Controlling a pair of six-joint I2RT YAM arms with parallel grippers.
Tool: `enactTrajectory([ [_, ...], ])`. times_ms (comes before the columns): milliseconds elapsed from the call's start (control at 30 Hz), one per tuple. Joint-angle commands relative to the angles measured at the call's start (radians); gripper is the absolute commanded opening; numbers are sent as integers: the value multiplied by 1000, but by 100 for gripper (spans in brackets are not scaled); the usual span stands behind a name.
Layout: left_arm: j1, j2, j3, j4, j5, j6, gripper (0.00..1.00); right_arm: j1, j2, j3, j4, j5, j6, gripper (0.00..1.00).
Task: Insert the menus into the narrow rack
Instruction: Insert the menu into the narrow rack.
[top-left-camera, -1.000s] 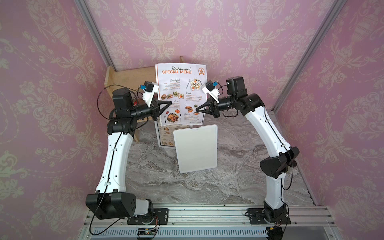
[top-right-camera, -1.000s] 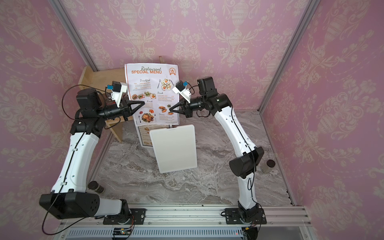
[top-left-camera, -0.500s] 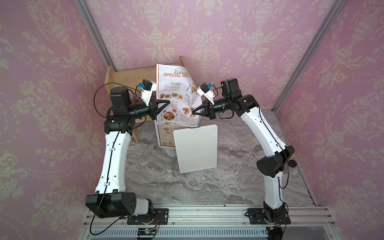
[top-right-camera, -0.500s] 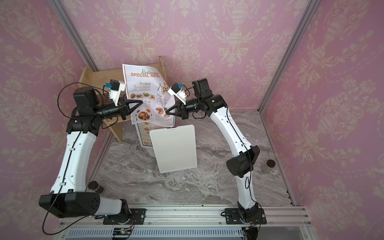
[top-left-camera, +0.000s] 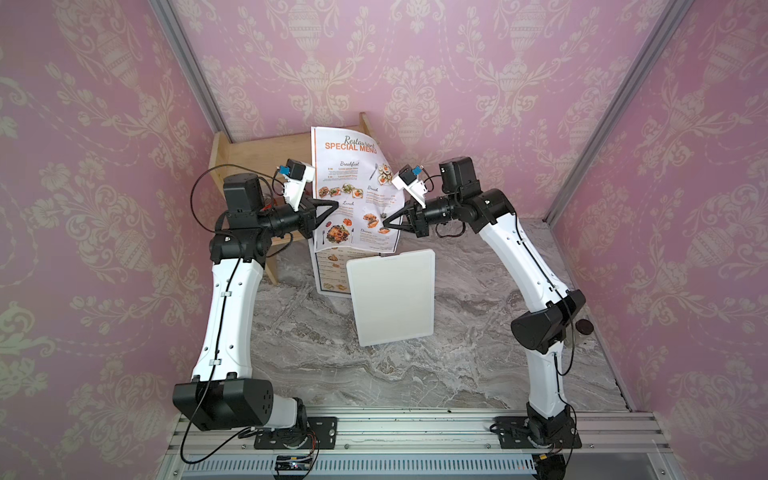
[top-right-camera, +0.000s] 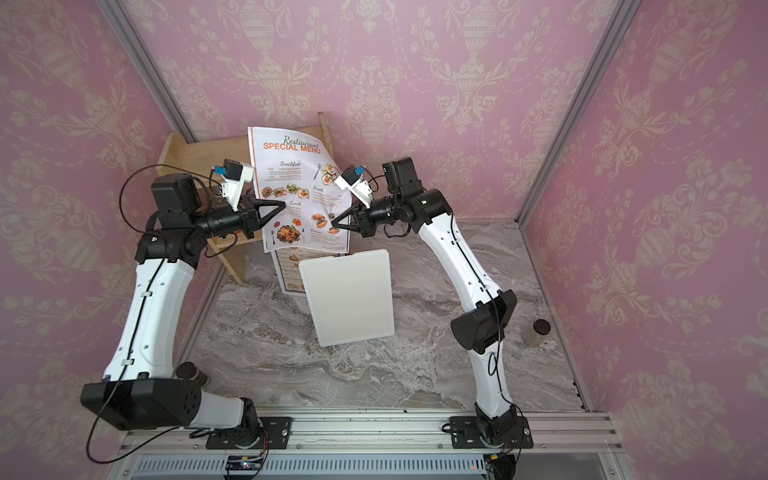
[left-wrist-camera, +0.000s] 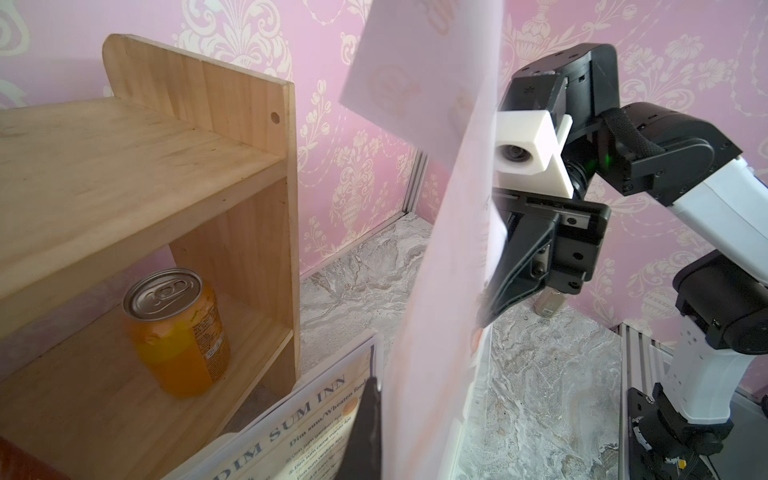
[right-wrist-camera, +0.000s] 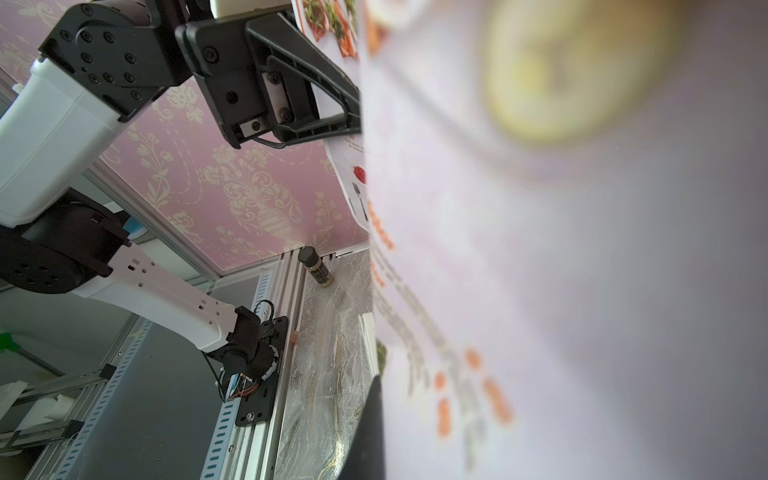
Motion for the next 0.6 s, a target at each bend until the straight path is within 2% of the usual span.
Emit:
enactTrajectory([
  [0, 5, 7, 25, 17, -22, -55, 0, 5, -10, -28, -3, 2, 17, 18],
  [100, 5, -1, 9, 28, -19, -62, 0, 6, -29, -67, 7, 0, 9, 25],
  [267, 6, 6, 11, 27, -25, -65, 0, 5, -42, -81, -20, -20, -15, 25],
  [567, 5, 33, 54, -1, -31, -76, 0, 5, -55, -98, -37, -25, -35, 8],
])
